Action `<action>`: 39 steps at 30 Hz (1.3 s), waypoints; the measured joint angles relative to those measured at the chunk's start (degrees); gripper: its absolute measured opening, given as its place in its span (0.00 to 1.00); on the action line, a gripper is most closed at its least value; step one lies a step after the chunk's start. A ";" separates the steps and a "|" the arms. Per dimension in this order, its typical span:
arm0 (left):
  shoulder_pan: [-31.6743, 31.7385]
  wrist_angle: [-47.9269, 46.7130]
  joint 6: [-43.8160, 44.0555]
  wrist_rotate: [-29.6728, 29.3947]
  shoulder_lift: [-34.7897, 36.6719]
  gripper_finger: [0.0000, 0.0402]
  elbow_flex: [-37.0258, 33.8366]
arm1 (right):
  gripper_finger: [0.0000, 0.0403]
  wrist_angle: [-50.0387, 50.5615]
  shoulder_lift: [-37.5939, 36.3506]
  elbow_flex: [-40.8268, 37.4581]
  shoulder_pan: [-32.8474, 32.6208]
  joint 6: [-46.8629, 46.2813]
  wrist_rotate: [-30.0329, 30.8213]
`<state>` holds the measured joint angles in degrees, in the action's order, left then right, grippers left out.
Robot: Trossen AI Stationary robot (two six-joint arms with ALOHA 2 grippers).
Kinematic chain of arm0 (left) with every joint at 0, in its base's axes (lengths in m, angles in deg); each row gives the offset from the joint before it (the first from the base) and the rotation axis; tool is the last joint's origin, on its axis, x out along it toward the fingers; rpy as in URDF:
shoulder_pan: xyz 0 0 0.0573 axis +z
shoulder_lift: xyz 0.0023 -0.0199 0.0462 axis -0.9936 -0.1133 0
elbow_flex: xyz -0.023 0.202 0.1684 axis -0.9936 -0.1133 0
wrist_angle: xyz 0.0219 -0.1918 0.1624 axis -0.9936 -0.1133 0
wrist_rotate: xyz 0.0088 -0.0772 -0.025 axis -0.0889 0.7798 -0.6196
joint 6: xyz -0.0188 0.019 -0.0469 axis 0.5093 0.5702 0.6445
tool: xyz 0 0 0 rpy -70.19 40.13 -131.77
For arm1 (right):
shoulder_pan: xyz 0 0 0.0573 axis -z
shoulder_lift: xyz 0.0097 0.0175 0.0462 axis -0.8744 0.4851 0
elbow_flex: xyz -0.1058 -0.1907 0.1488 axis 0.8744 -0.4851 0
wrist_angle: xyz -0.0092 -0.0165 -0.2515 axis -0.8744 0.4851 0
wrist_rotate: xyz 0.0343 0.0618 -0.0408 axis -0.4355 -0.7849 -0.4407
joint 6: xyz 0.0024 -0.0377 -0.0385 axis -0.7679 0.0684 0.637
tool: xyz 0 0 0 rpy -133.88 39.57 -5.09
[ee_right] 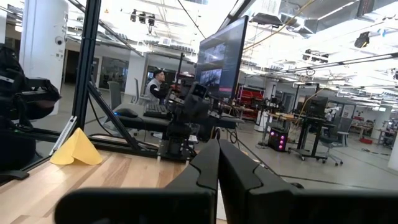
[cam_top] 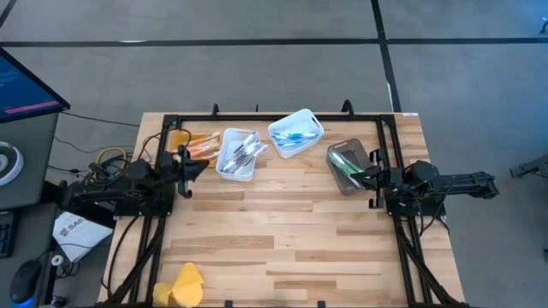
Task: Pick & Place Toothbrushes
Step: Return to Home Position
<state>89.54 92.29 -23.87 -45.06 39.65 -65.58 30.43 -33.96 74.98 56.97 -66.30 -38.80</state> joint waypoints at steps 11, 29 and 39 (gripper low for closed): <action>-2.45 -7.58 -4.11 1.16 0.00 0.00 0.00 | 0.00 0.00 0.00 0.00 0.00 0.00 0.00; -4.57 -12.26 -6.08 3.63 0.00 0.00 0.00 | 0.00 0.02 0.00 0.00 0.01 0.00 -0.02; -4.55 -11.79 -7.21 3.33 0.00 0.00 -0.02 | 0.00 0.00 0.00 0.00 0.02 0.00 0.00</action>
<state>84.99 80.50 -31.08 -41.74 39.65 -65.60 30.43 -33.96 74.98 56.99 -66.30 -38.80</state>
